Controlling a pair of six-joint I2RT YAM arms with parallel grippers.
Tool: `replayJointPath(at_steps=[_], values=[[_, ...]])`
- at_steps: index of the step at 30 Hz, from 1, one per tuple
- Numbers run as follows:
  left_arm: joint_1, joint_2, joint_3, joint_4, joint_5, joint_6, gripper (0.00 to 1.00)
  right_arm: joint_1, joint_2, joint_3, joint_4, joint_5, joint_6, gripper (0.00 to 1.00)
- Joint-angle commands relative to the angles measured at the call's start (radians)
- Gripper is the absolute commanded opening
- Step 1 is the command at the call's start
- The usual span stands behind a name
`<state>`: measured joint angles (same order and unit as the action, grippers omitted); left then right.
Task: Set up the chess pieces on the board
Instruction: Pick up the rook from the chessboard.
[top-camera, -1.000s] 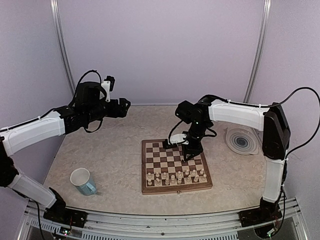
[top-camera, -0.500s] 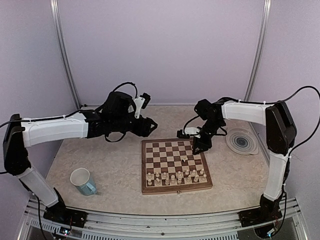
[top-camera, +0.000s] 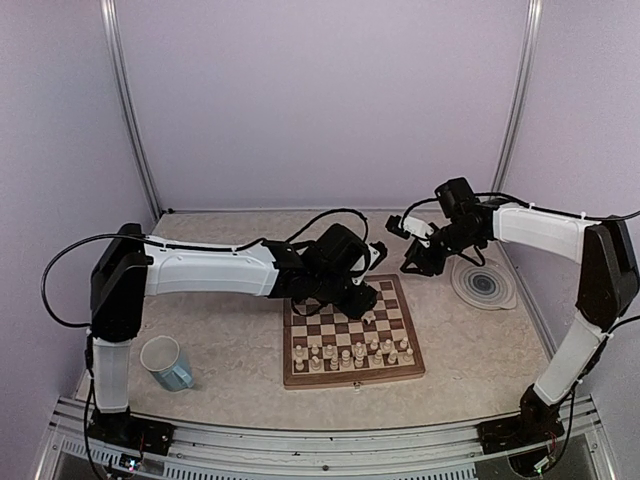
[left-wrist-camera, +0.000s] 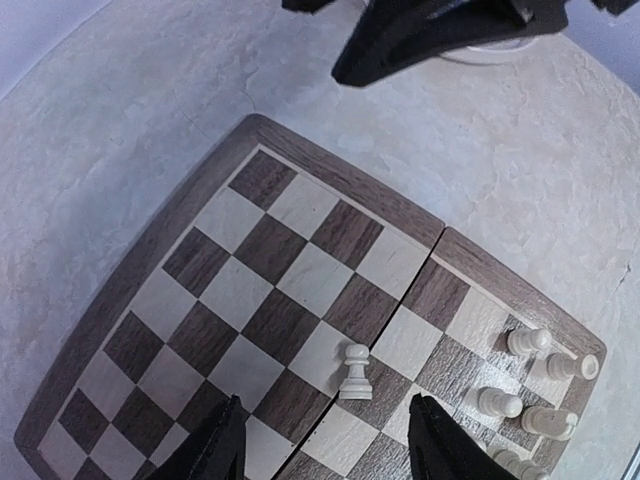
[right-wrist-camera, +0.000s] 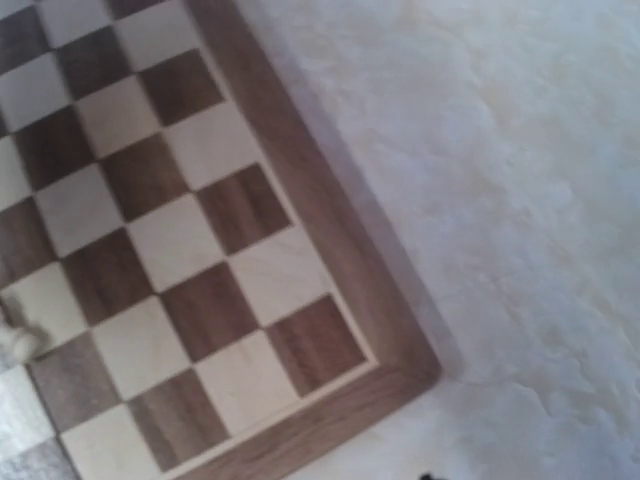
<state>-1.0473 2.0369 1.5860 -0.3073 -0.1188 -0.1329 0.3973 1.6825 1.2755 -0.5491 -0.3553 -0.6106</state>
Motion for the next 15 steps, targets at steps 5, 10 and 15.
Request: replayJointPath(at_steps=[5,10,15], values=[[0.003,0.135,0.110,-0.116,0.064,-0.028,0.51,-0.025,-0.031,-0.062,0.094,0.015,0.032,0.42],[0.003,0.167,0.137,-0.137,0.076,-0.024,0.47,-0.025,-0.026,-0.065,0.098,0.021,0.028,0.42],[0.004,0.195,0.152,-0.144,0.080,-0.012,0.43,-0.025,-0.021,-0.069,0.100,0.026,0.026,0.42]])
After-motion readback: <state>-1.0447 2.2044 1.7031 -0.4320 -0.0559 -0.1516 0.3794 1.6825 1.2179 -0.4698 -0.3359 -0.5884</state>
